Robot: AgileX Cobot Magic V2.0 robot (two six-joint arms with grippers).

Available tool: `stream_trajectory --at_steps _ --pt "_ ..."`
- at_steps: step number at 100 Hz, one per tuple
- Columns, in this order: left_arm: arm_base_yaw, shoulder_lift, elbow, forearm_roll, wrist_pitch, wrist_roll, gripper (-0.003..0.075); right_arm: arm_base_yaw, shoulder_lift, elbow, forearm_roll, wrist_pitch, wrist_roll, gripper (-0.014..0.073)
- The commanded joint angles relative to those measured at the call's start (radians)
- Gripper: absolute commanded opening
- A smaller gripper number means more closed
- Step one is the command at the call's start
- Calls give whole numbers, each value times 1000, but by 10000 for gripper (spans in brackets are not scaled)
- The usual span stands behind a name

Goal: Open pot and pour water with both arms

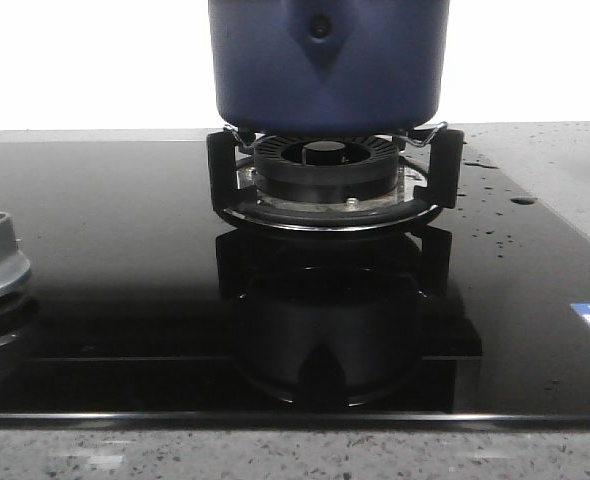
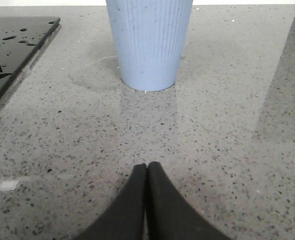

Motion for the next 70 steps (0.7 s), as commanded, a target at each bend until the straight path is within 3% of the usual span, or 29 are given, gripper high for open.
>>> stream_trajectory --at_steps 1,17,31,52,70 --pt "2 -32 46 -2 -36 -8 -20 -3 -21 30 -10 -23 -7 -71" --pt "2 -32 46 -2 -36 -8 -20 -3 -21 30 -71 -96 -7 -71" --pt "2 -32 46 -2 -36 -8 -20 -3 -21 30 -208 -226 -7 -71" --pt "2 -32 46 -2 -36 -8 -20 -3 -21 30 -199 -331 12 -71" --pt "2 -32 46 -2 -38 -8 -20 -3 -21 30 -74 -400 17 -71"
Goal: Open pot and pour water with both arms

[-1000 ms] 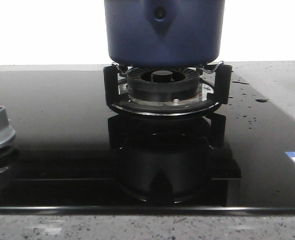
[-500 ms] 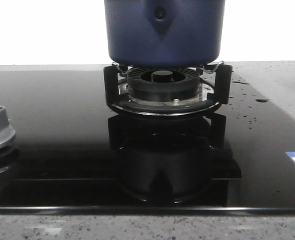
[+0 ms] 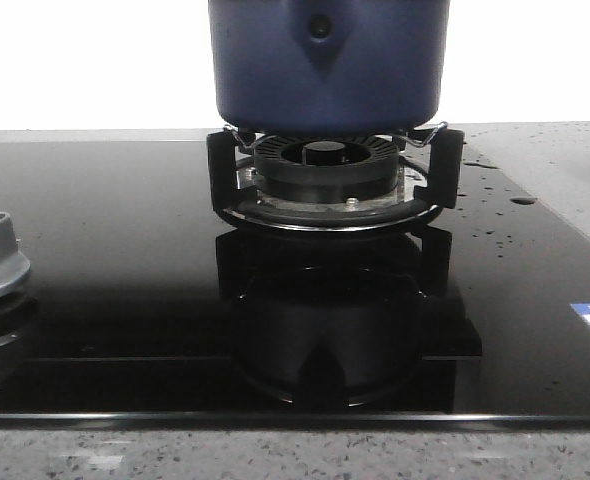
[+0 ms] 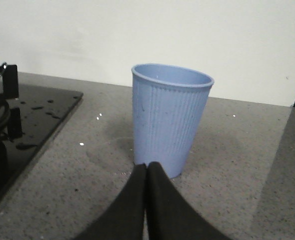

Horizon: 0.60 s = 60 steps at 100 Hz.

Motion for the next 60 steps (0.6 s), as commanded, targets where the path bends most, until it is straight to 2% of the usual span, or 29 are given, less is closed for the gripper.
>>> stream_trajectory --at_steps 1,13,27,40,48,60 --pt "2 -32 46 -2 -38 -8 -20 -3 -21 30 67 -130 5 -71" --pt "2 -32 46 -2 -38 -8 -20 -3 -21 30 272 -137 46 -71" --pt "2 -32 46 4 -40 -8 -20 -3 -21 30 288 -85 46 -71" --pt "2 -32 46 102 -44 -8 -20 -3 -21 30 338 -117 63 -71" --pt "2 -32 46 102 -86 -8 -20 -3 -21 30 398 -136 83 -71" --pt "2 -32 46 102 -190 -8 -20 -3 -21 30 400 -136 83 -71"
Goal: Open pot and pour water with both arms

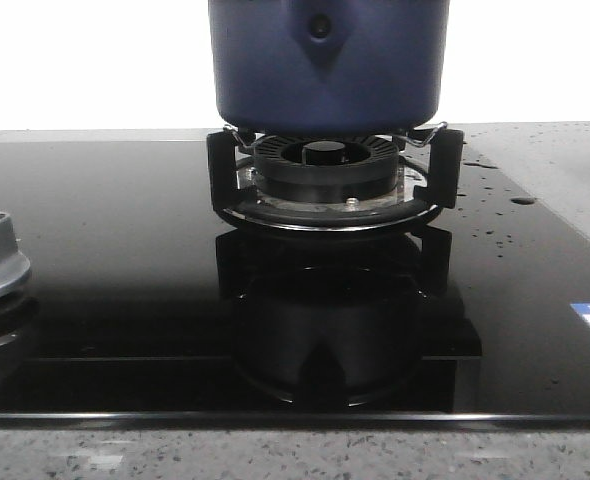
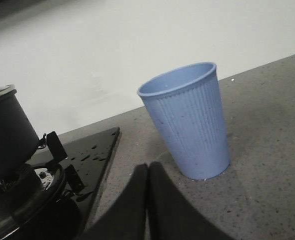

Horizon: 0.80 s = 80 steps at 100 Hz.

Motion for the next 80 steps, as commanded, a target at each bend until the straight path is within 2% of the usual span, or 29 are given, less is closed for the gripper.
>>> stream_trajectory --at_steps 1,14,19,31,50,55,66,80 --pt "2 -32 46 8 -154 -8 -20 -3 -21 30 12 -93 6 -71" --pt "2 -32 46 -1 -259 -8 -20 -3 -21 30 12 -93 6 -71" --pt "2 -32 46 -52 -275 -8 -20 -3 -21 30 12 -91 6 -71" --pt "2 -32 46 -312 -317 -20 -20 -3 -21 30 26 -93 6 -71" --pt "2 -32 46 -845 -367 -20 -20 -1 -21 4 113 -93 6 -71" --pt "2 -32 39 -929 -369 -20 -20 -1 -21 -20 113 -73 6 -71" --pt "2 -30 -12 -929 -323 -20 -20 -1 -15 -107 108 74 4 -71" --pt "2 42 -156 -778 -164 -15 -20 10 45 -234 104 248 -54 -71"
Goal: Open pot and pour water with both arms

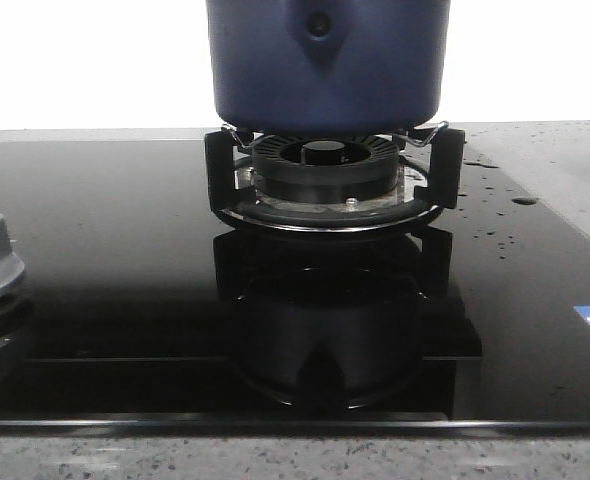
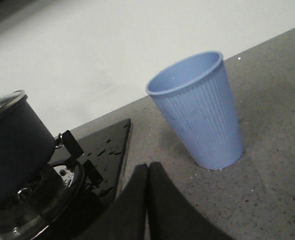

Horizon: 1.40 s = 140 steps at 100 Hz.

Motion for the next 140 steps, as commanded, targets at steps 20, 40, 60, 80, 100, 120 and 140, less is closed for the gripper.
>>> stream_trajectory --at_steps 20,40,60,80,100,120,140 --pt "-1 277 -314 83 290 154 -20 37 232 -282 -6 341 -63 -71" --pt "-80 512 -424 -327 438 569 -18 41 369 -398 104 507 -63 -71" --pt "-190 764 -509 -837 731 1016 -5 41 402 -493 338 616 -165 -71" --pt "-196 997 -673 -895 983 1185 -5 59 408 -567 491 622 -444 -71" --pt "-196 1152 -861 -893 1056 1456 40 59 406 -603 489 533 -590 -71" --pt "-199 1266 -1001 -886 1033 1550 342 59 406 -603 469 492 -634 101" --pt "-239 1406 -1113 -880 984 1600 501 59 406 -603 462 469 -649 505"
